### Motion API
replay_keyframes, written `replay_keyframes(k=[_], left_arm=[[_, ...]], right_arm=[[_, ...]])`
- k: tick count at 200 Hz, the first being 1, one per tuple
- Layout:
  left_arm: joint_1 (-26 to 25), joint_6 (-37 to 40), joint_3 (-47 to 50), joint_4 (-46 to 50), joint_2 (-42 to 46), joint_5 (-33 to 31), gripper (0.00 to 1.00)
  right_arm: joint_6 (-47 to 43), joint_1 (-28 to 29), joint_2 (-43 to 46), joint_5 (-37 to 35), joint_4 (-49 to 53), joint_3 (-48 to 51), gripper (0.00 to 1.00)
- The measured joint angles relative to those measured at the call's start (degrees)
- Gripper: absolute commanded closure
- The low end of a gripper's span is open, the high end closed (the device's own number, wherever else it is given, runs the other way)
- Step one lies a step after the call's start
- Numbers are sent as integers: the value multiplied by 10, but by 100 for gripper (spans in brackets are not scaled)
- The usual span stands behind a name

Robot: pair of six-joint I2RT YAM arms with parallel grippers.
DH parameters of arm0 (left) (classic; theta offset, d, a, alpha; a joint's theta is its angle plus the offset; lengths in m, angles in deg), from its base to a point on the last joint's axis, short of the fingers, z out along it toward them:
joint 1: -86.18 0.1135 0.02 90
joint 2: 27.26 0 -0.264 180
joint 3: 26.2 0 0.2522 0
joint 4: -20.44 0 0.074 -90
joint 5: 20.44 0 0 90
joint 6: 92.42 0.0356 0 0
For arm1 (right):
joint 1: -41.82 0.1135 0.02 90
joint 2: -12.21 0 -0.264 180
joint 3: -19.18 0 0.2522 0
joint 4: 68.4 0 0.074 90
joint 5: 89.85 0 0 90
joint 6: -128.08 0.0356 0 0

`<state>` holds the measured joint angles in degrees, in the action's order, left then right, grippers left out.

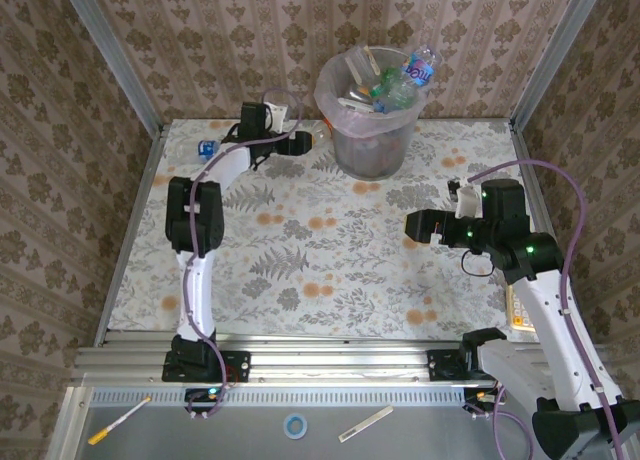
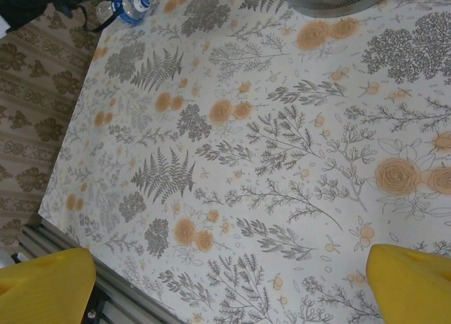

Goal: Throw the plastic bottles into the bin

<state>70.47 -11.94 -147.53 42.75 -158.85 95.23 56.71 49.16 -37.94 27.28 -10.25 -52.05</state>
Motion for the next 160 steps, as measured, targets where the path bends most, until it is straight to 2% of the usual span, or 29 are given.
replay_keyframes(k=[64,118,160], left_arm=[[1,-64,-137,-2,-122,29,3],[0,-85,-307,66,-223,34,4],[0,-88,-326,97,-233,47,5]], right_arm=[[0,0,-2,0,10,11,0],[0,0,-9,-1,11,17,0],[0,0,-14,0,10,19,0]])
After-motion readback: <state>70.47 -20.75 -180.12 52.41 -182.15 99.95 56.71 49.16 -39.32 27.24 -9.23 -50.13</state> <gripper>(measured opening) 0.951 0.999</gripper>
